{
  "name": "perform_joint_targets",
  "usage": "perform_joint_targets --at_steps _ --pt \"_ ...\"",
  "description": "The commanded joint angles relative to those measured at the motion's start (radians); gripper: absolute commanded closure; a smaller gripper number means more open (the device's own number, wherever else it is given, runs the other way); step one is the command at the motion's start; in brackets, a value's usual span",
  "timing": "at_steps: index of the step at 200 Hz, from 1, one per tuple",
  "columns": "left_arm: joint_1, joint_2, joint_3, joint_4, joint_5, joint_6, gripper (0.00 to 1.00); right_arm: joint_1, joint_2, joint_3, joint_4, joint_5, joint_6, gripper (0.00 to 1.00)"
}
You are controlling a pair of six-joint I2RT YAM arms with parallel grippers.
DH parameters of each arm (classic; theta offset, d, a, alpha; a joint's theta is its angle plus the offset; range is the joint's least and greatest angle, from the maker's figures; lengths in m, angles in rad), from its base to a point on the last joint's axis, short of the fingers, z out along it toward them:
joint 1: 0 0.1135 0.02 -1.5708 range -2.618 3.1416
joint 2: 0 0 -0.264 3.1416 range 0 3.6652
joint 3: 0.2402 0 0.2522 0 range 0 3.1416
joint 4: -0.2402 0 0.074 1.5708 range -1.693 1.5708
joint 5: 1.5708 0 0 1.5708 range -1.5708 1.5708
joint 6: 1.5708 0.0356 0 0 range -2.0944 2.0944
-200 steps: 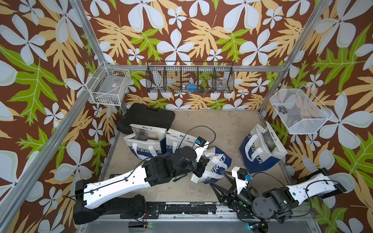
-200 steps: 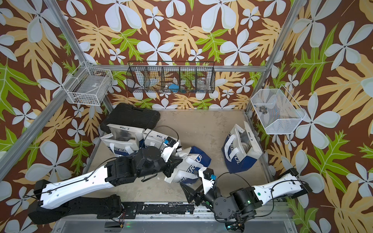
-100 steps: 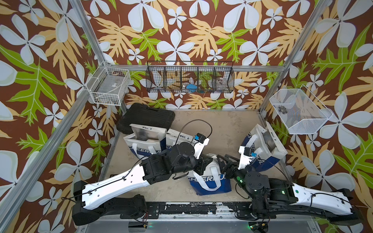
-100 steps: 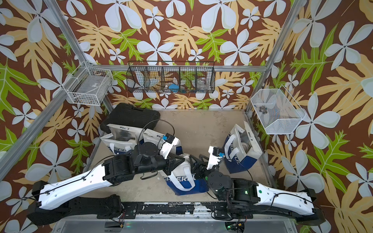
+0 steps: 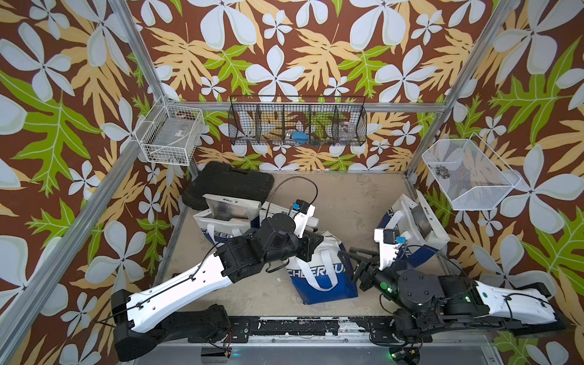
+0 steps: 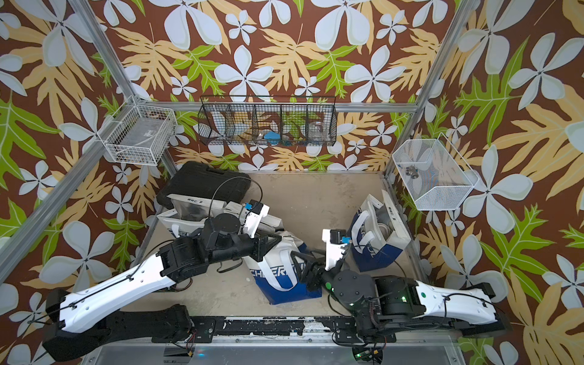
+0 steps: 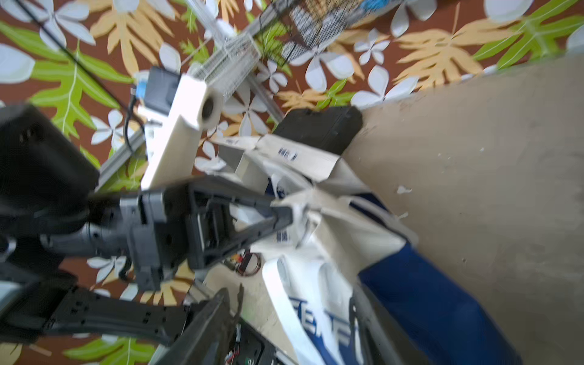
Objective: Open the takeout bag
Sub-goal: Open the takeout bag at the center of the board.
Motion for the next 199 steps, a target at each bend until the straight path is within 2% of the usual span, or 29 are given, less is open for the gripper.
perform_joint_targets --at_steps 1,15,23,41,56,91,127,162,184,199 --pt "0.004 -0.005 0.000 0.016 0.003 -0.026 1.00 0.037 0.028 -0.030 0.014 0.015 0.079 0.43" --pt "0.004 -0.005 -0.003 0.017 0.017 -0.028 1.00 0.030 0.033 -0.074 0.098 0.031 0.061 0.43" --pt "0.004 -0.005 -0.004 0.019 0.028 -0.030 1.00 -0.008 0.037 -0.079 0.108 0.025 0.054 0.43" --pt "0.004 -0.010 -0.005 0.020 0.053 -0.037 1.00 -0.170 0.033 -0.097 0.186 -0.115 0.002 0.44" --pt "0.003 -0.017 0.000 0.019 0.067 -0.042 1.00 -0.254 0.048 -0.096 0.228 -0.195 -0.029 0.45" --pt "0.004 -0.023 0.016 0.018 0.094 -0.046 1.00 -0.328 0.132 -0.058 0.251 -0.254 -0.048 0.46" --pt "0.003 -0.032 0.004 0.036 0.123 -0.043 1.00 -0.350 0.184 -0.056 0.242 -0.226 -0.022 0.48" --pt "0.000 -0.039 0.003 0.066 0.178 -0.049 1.00 -0.428 0.221 -0.056 0.258 -0.298 0.001 0.50" --pt "-0.006 -0.045 0.020 0.066 0.194 -0.043 1.00 -0.473 0.215 -0.085 0.299 -0.358 0.016 0.45" --pt "-0.010 -0.045 0.022 0.061 0.199 -0.035 1.00 -0.481 0.219 -0.078 0.319 -0.385 -0.001 0.31"
